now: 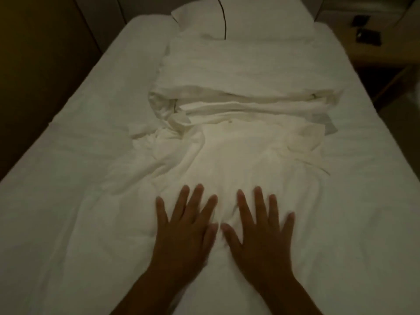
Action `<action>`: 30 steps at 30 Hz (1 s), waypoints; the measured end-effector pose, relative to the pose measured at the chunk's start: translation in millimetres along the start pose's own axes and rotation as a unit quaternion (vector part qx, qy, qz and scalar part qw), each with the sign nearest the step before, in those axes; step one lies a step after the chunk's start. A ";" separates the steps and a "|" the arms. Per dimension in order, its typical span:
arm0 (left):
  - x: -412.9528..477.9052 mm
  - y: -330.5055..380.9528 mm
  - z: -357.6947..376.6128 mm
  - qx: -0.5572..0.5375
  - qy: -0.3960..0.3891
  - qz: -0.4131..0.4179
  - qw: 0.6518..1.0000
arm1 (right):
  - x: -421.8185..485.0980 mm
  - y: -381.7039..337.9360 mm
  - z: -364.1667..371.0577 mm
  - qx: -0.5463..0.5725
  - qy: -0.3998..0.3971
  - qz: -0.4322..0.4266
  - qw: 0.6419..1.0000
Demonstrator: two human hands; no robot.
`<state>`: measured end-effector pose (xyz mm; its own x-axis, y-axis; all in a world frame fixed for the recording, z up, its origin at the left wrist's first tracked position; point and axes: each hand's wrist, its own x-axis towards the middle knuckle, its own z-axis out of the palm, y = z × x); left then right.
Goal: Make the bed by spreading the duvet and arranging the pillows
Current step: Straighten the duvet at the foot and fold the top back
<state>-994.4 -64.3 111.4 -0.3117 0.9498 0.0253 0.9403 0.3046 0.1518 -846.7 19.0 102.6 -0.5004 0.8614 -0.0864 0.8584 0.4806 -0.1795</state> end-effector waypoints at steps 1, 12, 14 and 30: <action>-9.0 -2.7 10.8 0.008 -0.010 -0.008 1.000 | -8.3 0.5 9.1 -0.003 -0.009 -0.003 1.000; -4.1 -9.9 70.7 0.023 -0.058 -0.017 0.998 | 0.2 -2.2 56.2 -0.041 0.003 -0.008 0.999; -5.6 -7.9 57.4 0.024 -0.065 -0.019 0.997 | -2.7 -1.1 45.9 -0.032 -0.016 -0.006 0.999; -90.7 -119.5 39.1 -0.065 -0.080 -0.164 0.981 | -80.6 126.6 34.7 0.116 0.000 0.176 0.978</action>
<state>-1073.2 -184.1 52.4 -0.5592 0.8045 -0.2004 0.7642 0.5939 0.2515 -701.6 4.8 52.8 -0.1787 0.9668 -0.1824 0.9289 0.1047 -0.3553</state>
